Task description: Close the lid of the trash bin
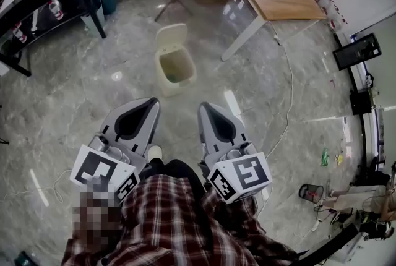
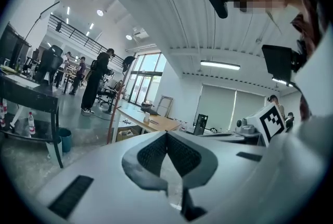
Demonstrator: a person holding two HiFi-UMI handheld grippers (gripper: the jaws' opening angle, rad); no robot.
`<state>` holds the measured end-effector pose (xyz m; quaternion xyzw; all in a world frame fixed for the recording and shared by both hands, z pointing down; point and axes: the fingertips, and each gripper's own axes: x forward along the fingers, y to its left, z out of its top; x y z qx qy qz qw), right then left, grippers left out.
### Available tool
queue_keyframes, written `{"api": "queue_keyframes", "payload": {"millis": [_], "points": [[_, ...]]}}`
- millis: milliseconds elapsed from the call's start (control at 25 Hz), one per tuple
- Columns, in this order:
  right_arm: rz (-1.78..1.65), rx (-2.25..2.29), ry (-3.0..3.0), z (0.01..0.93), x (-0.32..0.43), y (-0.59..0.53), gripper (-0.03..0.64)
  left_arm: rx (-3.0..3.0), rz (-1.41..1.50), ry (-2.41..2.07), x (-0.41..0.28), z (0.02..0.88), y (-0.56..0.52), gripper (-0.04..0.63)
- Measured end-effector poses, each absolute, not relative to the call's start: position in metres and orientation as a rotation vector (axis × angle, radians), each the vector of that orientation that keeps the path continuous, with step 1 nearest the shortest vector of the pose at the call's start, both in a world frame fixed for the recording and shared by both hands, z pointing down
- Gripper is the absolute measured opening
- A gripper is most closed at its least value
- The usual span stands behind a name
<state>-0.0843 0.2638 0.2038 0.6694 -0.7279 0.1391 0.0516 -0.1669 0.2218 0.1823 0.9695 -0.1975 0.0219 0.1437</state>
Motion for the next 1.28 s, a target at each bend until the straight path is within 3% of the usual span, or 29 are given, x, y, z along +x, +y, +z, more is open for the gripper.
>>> {"api": "queue_keyframes", "payload": {"millis": [440, 1000, 1280], "points": [[0.458, 1.995, -2.208, 0.211, -0.028, 0.2, 0.011, 2.752, 0.076, -0.633, -0.122, 0.188, 0.156, 0.009], [0.374, 1.693, -2.407, 0.198, 0.108, 0.106, 0.011, 2.632, -0.036, -1.004, -0.007, 0.181, 0.075, 0.009], [0.49, 1.551, -2.462, 0.226, 0.134, 0.079, 0.011, 2.538, 0.035, -1.157, 0.008, 0.2, 0.056, 0.009]]}}
